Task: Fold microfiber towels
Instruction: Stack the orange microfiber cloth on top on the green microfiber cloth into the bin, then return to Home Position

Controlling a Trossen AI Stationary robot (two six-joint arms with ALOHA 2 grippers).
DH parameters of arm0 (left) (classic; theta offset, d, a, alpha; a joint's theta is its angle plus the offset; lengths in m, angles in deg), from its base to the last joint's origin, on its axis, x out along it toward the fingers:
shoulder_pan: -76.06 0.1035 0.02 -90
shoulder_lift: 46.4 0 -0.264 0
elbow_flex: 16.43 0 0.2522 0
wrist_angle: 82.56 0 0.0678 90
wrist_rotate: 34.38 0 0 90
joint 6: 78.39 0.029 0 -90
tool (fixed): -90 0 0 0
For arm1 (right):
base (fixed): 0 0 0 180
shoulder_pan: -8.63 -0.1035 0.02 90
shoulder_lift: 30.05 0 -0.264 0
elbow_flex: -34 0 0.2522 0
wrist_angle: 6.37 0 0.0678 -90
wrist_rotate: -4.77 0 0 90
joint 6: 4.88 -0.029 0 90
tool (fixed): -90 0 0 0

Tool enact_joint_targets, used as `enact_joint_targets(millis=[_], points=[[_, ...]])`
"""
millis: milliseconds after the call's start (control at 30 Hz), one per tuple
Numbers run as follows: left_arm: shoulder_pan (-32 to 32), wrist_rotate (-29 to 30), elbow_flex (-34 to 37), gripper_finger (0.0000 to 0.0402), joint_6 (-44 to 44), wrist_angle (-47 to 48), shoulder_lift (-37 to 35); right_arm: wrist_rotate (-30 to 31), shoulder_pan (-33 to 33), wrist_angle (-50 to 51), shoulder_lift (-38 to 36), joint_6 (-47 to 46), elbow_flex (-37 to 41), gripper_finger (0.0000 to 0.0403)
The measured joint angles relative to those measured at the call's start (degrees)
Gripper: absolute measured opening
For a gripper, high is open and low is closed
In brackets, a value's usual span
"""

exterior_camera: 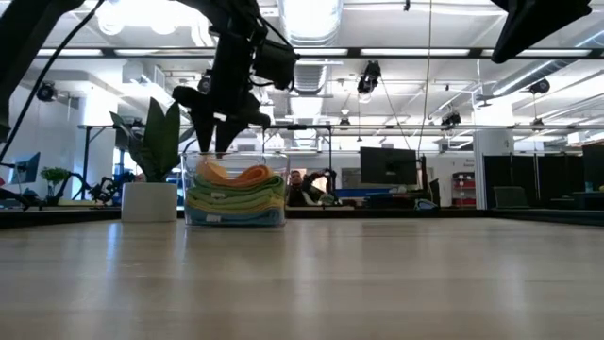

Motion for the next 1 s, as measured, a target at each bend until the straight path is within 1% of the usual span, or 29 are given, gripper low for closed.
enact_joint_targets(millis=[100,233,333,467,600,700,800,933,1000], points=[[-0.30,1.03,-1.06,0.0159,0.95,-0.89,-0.19,-0.02,0.13,0.08,0.00,-0.09,-0.04,0.0024],[-1.87,1.75,-1.12,0.0159,3.87,-11.85,-0.32,0.29,0.25,-0.09,0.00,0.04,-0.61,0.0035],[-1.88,1.47,-0.86,0.0141,2.39,-10.34,1.62,0.41,0.28,-0.09,0.00,-0.14,-0.61,0.0040],[0.42,3.24,1.24,0.0107,-0.27,-6.79,3.85,0.38,0.26,-0.08,0.00,-0.22,-0.59,0.0045],[0.76,3.53,3.81,0.0068,-0.26,-8.23,5.04,0.39,0.83,-0.09,0.00,-0.20,-0.59,0.0045],[0.76,3.05,5.92,0.0044,2.02,-12.71,5.83,0.39,1.29,-0.09,0.00,-0.22,-0.59,0.0045],[0.76,1.91,6.51,0.0033,3.62,-15.50,6.32,0.39,1.27,-0.09,0.00,-0.22,-0.59,0.0048],[0.68,1.45,5.72,0.0032,3.72,-13.65,5.50,0.75,1.27,-0.11,-0.06,0.15,-0.56,0.0049],[0.48,1.52,4.14,0.0032,5.29,-11.73,3.83,3.84,1.28,-0.81,-0.43,0.27,0.06,0.0049]])
